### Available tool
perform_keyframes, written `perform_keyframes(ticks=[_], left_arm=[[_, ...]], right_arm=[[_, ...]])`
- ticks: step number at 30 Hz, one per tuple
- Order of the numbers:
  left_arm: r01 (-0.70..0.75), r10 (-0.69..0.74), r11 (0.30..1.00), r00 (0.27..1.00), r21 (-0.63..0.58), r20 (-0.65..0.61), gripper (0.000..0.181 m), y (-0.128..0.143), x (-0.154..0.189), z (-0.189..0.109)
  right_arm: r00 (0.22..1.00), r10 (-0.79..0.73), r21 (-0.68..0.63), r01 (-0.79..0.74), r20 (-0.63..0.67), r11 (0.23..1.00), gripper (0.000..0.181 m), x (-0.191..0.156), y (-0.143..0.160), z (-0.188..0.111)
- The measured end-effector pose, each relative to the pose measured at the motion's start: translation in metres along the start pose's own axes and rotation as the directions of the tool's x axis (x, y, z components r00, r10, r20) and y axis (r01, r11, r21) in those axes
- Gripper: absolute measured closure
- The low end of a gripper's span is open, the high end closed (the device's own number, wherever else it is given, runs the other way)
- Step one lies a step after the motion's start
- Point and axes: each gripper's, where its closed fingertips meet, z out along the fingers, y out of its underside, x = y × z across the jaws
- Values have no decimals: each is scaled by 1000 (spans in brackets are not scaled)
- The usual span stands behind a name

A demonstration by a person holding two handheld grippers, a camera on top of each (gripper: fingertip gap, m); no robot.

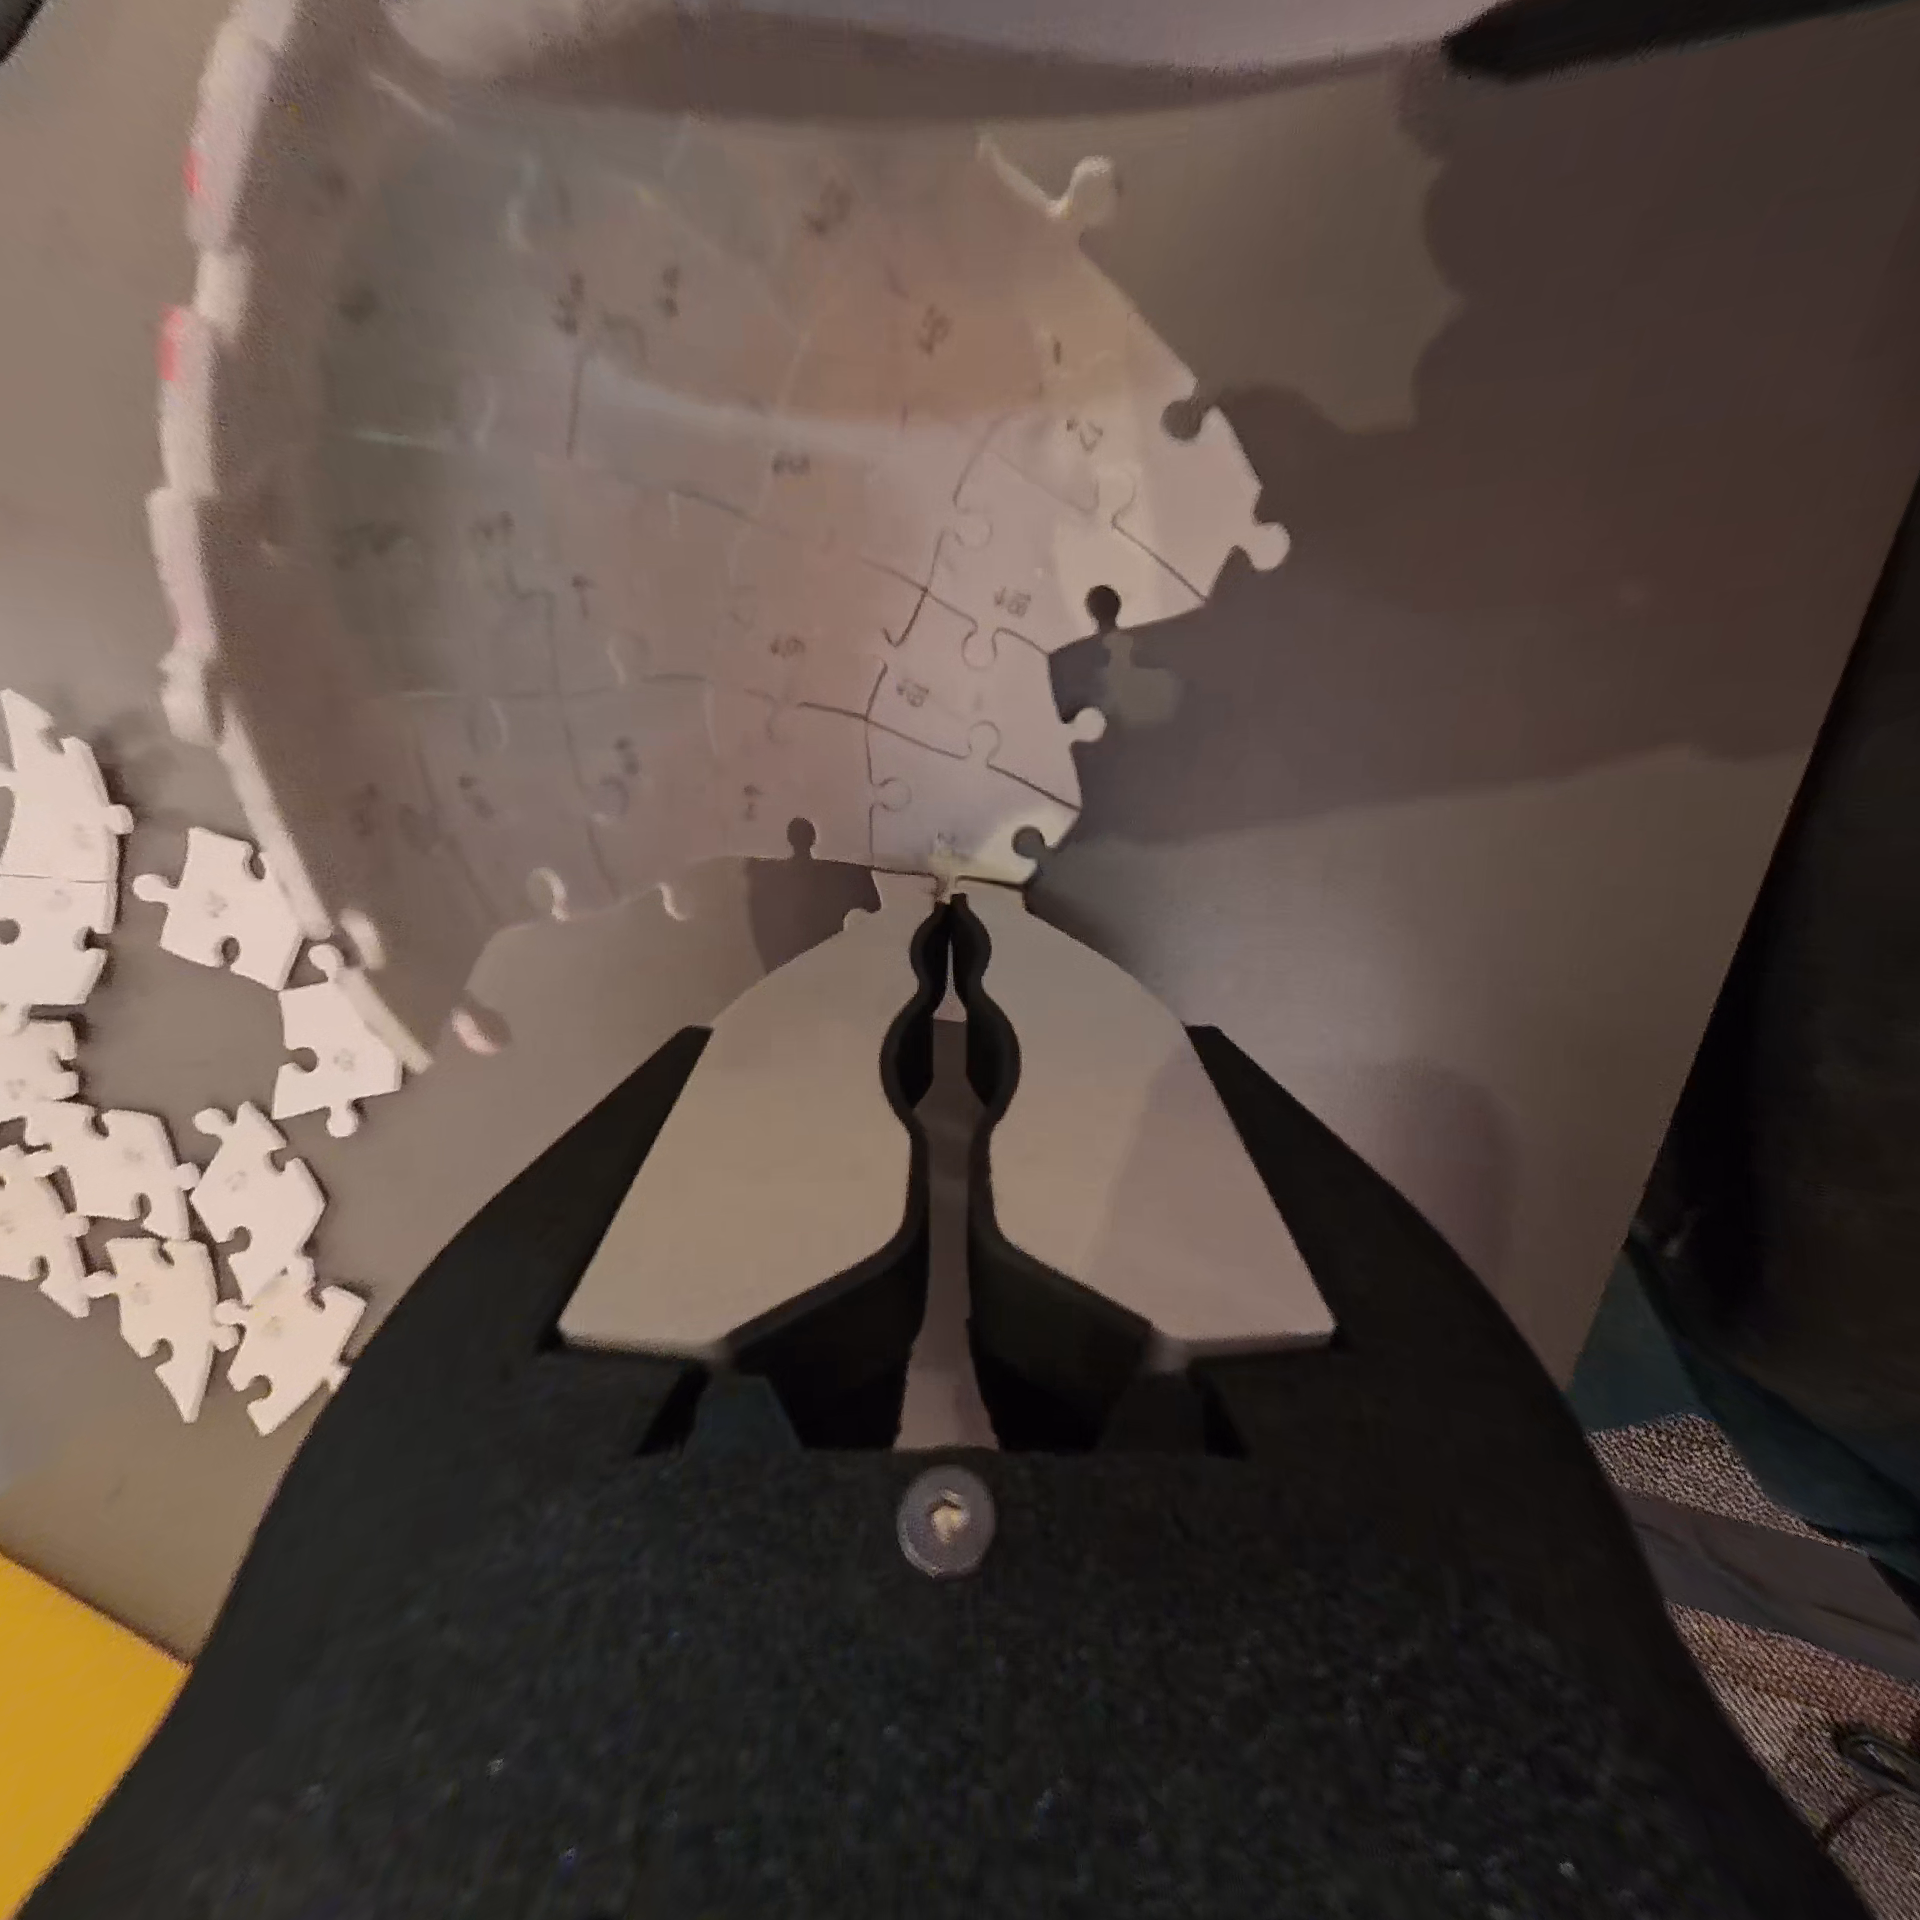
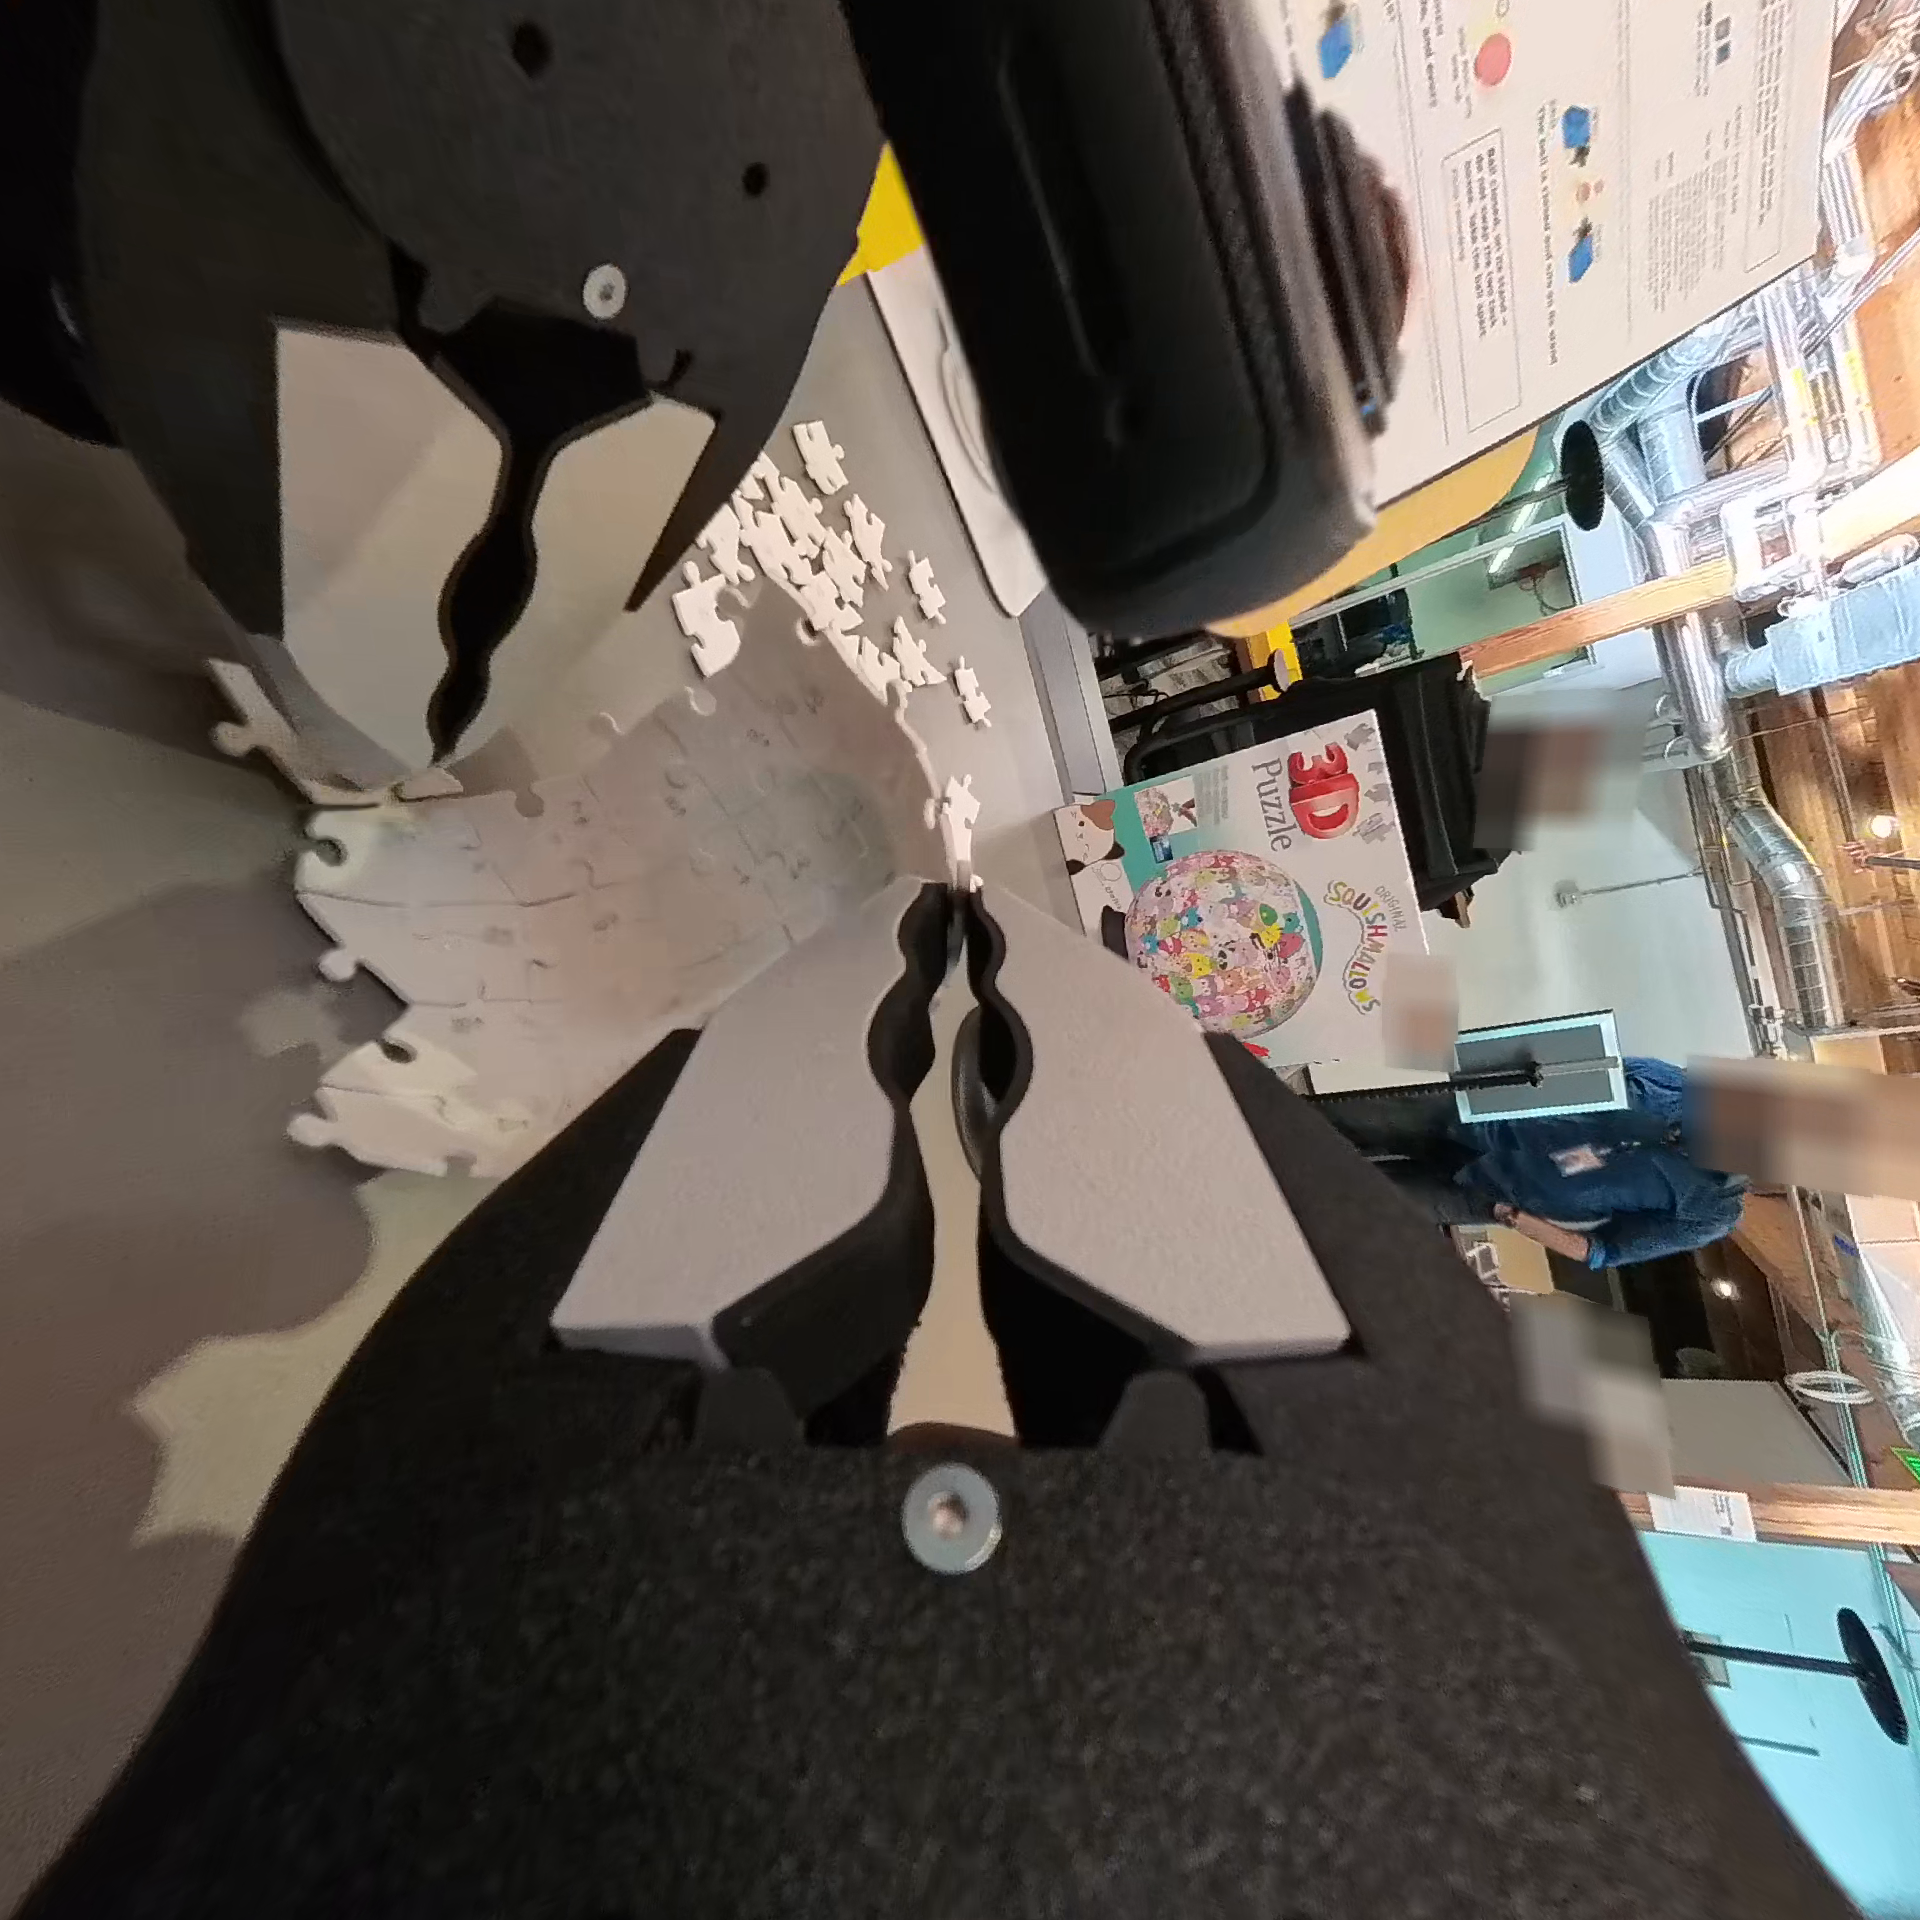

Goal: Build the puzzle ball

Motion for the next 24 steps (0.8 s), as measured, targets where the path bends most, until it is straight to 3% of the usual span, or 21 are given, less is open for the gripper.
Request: perform_keyframes(ticks=[10,24], left_arm=[[-16,16,1000,999,-18,47,181,-4,-3,1],[6,-6,1000,1000,-28,17,181,-5,-3,4]], right_arm=[[1000,-21,6,21,-10,1000,178,0,-4,-3],[999,-38,8,38,-9,999,178,-2,-7,-3]])
